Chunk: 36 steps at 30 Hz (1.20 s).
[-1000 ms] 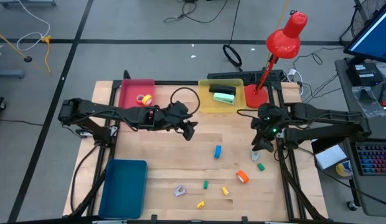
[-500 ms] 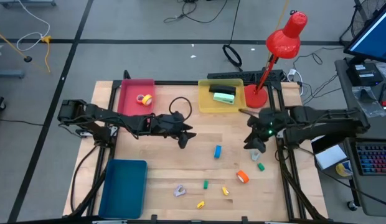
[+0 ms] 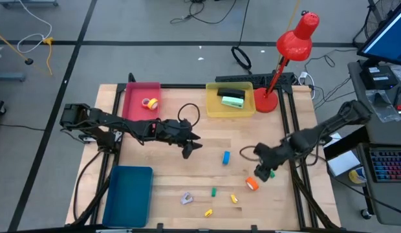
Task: Pick and place Stapler, Stapler remover, tape
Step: Put the orange tape into the pink bin
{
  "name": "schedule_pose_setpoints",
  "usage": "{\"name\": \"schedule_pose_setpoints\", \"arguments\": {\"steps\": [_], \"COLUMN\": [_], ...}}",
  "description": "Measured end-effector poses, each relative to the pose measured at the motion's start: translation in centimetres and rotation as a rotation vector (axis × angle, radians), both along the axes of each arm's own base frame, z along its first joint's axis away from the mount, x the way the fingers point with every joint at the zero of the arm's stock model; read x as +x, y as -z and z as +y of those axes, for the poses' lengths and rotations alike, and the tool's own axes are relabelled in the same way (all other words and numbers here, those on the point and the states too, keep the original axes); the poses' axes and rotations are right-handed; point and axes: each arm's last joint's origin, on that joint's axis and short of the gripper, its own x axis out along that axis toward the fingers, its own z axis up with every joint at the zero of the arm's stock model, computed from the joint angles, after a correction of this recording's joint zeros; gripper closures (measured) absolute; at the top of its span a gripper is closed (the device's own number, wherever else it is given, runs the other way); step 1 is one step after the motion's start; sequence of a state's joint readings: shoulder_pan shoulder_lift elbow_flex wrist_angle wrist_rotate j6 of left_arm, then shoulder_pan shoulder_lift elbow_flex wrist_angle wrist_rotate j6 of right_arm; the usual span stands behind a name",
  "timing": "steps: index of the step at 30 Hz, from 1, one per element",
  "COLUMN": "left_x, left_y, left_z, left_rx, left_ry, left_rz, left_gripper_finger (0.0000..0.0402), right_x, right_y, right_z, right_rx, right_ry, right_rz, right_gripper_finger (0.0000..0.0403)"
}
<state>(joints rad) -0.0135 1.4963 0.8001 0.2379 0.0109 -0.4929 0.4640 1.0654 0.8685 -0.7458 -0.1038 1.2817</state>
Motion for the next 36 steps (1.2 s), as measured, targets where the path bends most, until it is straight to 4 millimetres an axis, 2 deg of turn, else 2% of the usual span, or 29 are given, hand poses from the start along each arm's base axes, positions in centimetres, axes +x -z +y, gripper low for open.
{"name": "schedule_pose_setpoints", "arguments": {"steps": [4, 9, 16, 26, 36], "left_x": [0.0, 0.0, 0.0, 0.0, 0.0], "left_y": [0.0, 0.0, 0.0, 0.0, 0.0], "left_z": [-0.1, -0.1, -0.2, -0.3, -0.3], "left_rx": [0.012, 0.025, 0.04, 0.03, 0.031], "left_ry": [0.033, 0.061, 0.076, 0.116, 0.116], "left_rz": [0.0, -0.002, -0.002, -0.004, -0.003], "left_gripper_finger": [0.0176, 0.0176, 0.0176, 0.0176, 0.0176], "right_x": [0.8, 2.2, 3.0, 3.1, 3.1], "right_y": [0.2, -0.6, 1.4, 1.9, 1.9], "right_z": [1.5, 3.0, 4.5, 4.3, 4.4], "right_rx": [0.012, -0.009, -0.066, -0.106, -0.115], "right_ry": [0.047, 0.093, 0.129, 0.225, 0.174], "right_rz": [0.083, 0.132, 0.268, 0.301, 0.284], "right_gripper_finger": [0.0195, 0.0195, 0.0195, 0.0195, 0.0195]}}
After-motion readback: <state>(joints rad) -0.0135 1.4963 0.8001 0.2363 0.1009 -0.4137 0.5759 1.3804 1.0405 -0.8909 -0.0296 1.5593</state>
